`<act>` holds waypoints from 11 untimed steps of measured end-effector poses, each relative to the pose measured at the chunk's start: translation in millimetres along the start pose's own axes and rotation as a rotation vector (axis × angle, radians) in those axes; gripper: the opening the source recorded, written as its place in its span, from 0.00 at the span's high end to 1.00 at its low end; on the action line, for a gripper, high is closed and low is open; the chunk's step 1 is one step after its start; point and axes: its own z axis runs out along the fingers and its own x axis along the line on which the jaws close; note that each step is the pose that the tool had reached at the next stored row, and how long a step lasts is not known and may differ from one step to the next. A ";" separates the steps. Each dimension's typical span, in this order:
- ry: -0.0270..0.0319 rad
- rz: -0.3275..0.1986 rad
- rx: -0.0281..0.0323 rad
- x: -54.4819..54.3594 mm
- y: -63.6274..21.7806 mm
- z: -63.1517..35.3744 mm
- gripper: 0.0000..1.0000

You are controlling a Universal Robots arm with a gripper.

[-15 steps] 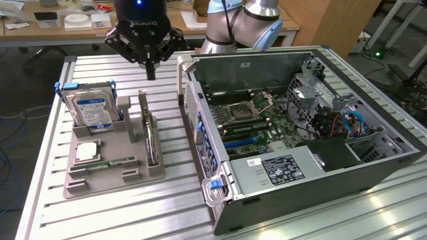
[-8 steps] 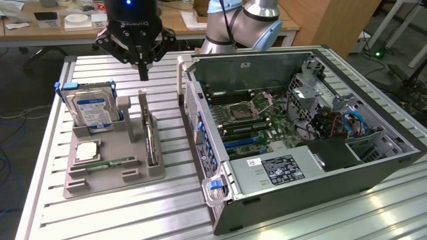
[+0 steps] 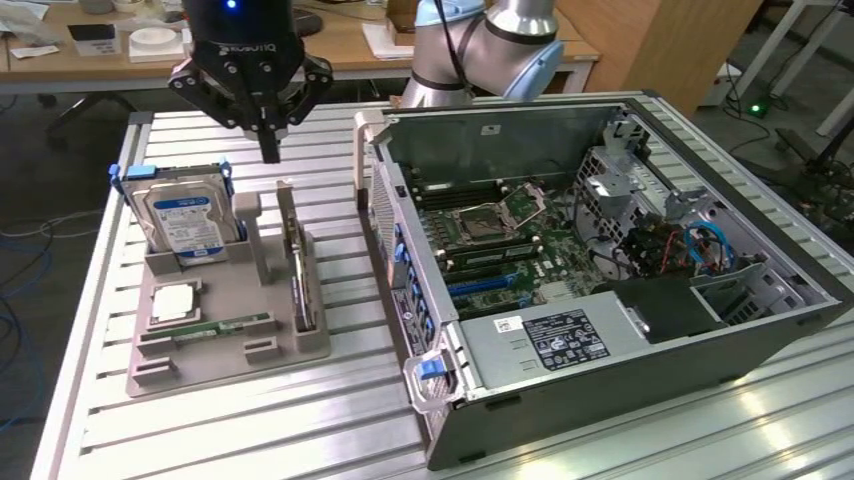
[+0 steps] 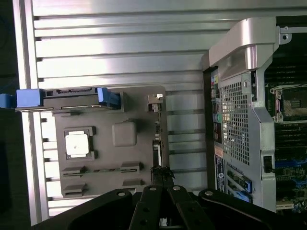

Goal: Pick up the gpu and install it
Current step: 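Reach for the gpu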

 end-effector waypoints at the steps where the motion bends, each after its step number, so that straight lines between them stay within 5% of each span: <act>1: 0.0000 0.000 0.0000 2.2 -0.2 0.0 0.89; 11: 0.0001 0.000 0.0000 14.2 -1.2 -0.3 0.89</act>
